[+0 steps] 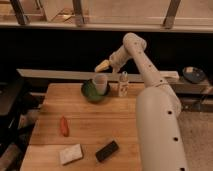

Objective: Place the ceramic cup in the ceramic bowl

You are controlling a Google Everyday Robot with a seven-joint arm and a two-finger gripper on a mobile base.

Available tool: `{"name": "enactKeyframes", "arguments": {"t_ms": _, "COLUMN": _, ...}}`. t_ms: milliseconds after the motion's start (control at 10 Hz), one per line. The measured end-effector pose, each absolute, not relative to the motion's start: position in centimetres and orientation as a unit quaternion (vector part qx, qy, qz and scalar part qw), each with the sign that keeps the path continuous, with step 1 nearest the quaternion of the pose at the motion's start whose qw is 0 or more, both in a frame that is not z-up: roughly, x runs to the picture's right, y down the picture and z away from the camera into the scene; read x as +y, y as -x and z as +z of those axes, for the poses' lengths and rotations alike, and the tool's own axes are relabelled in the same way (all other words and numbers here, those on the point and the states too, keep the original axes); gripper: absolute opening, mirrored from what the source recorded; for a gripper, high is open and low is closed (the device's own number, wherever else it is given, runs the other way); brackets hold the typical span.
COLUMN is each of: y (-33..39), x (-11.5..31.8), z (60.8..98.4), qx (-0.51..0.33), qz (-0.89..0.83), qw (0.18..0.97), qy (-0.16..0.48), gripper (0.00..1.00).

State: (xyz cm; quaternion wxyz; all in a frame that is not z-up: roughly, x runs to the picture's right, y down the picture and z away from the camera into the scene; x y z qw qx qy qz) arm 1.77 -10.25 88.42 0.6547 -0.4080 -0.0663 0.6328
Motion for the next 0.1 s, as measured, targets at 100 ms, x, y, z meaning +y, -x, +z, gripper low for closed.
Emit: {"name": "enactKeyframes", "arguments": {"t_ms": 100, "y": -1.78, "x": -10.24, "z": 88.41, "qx": -0.066, "qz": 0.633, "qw": 0.655, "qy": 0.408, "gripper": 0.8}}
